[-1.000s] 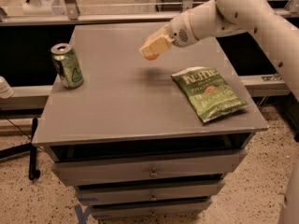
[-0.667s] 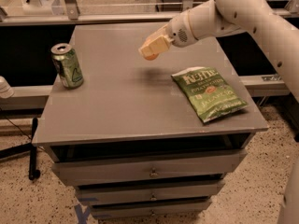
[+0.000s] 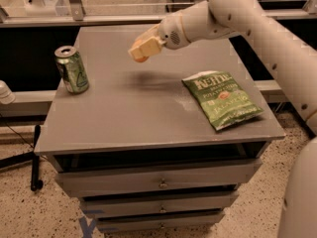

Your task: Move orange near green can

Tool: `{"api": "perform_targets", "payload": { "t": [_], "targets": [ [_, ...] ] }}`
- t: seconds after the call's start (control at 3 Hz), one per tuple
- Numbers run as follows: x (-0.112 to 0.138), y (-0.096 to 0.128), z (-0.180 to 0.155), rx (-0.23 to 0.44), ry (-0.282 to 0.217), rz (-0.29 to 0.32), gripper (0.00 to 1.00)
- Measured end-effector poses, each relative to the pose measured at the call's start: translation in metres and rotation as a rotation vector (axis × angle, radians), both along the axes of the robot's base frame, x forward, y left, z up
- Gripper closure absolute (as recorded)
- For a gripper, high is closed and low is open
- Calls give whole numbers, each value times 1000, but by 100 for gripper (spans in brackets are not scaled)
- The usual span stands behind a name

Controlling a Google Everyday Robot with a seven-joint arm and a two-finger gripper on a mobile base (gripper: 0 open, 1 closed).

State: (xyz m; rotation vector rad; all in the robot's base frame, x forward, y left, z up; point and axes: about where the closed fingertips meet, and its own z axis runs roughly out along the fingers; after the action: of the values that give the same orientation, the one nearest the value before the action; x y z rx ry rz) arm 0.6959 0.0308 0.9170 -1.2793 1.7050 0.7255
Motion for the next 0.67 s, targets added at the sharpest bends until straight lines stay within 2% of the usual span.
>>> {"api": "perform_targets", "payload": {
  "t": [0.33, 0.67],
  "targets": [
    [-1, 51, 1, 28, -23, 104, 100],
    [-3, 87, -1, 34, -39, 192, 100]
  ]
}}
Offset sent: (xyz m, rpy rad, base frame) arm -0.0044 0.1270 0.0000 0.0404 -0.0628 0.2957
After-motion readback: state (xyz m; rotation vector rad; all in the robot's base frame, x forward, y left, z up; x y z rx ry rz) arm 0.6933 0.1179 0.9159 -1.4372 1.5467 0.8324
